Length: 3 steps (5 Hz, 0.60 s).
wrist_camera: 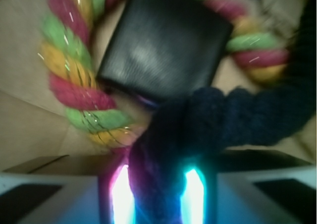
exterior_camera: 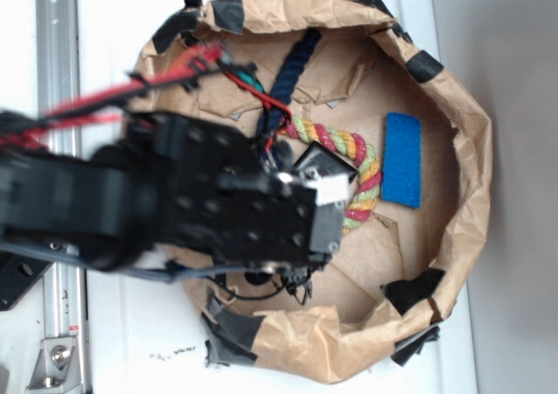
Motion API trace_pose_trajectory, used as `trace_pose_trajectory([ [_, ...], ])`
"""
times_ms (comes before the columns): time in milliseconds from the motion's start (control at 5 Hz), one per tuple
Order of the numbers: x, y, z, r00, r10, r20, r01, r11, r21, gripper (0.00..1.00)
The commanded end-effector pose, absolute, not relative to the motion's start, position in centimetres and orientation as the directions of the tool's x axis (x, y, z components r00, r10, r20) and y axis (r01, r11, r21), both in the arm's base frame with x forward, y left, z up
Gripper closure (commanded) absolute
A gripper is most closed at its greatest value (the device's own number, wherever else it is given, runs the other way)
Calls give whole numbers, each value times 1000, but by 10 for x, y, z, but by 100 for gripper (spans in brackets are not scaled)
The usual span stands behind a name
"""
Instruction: Grab the blue rope.
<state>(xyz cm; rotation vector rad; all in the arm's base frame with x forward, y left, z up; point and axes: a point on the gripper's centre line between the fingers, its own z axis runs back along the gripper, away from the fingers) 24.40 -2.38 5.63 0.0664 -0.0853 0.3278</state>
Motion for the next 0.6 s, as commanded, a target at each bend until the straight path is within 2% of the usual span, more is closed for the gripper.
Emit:
trace_pose_trajectory([
  [0, 250, 4, 148, 941, 142, 306, -135, 990, -44, 100],
  [200, 252, -3, 155, 958, 66, 281, -39, 994, -102, 100],
  [400, 249, -13, 154, 972, 64, 227, -41, 993, -106, 100],
])
